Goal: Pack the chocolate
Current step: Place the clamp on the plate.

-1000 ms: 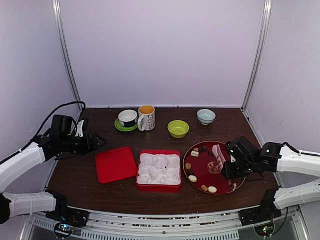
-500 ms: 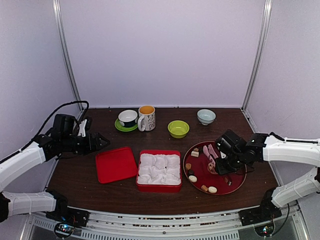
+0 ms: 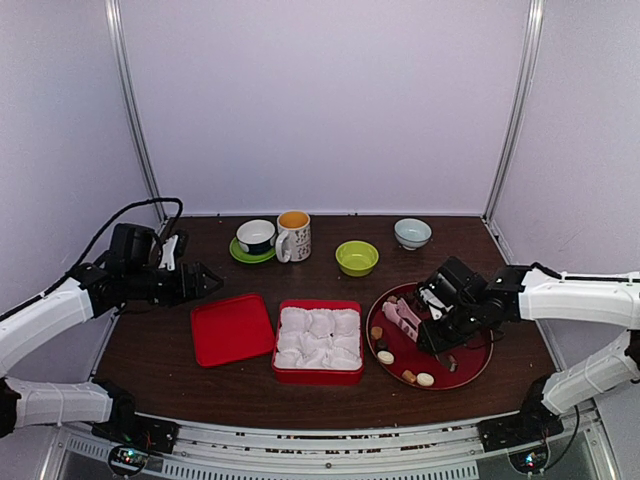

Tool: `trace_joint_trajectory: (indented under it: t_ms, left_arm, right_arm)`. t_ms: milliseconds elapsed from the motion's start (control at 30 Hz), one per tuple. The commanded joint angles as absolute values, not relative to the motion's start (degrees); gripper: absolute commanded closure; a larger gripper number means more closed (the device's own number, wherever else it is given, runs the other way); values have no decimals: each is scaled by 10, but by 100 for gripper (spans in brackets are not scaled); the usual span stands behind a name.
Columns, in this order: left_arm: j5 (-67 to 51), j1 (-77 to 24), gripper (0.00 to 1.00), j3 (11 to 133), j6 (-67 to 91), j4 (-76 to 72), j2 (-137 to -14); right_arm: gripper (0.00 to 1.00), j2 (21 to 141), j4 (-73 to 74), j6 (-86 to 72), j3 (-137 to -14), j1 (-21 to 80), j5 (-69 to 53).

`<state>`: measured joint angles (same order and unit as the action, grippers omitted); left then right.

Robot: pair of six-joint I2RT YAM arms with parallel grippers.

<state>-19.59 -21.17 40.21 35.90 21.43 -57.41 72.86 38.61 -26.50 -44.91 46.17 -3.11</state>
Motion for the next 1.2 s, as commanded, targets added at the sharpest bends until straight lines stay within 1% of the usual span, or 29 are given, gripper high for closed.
trace_joint_trajectory:
  t_ms: [0,267,700,900,1100,1167]
  left_arm:
    - [-189,-218,17,417,348,207,-578]
    - [-185,-220,17,416,347,213,-576]
    - [-184,-226,17,430,342,213,-597]
    - [-182,-229,17,432,343,213,-601]
    - [-182,-231,16,432,343,213,-599]
    - [-182,-231,17,432,343,213,-599]
  right_arm:
    - [63,755,376,-245,-478,459,-36]
    - [61,783,395,-251,-488,459,1]
    - [59,744,410,-252,-486,459,16]
    - [59,754,413,-252,-480,459,27]
    - [59,777,392,-251,-481,459,14]
    - [57,784,389,-250,-483,459,11]
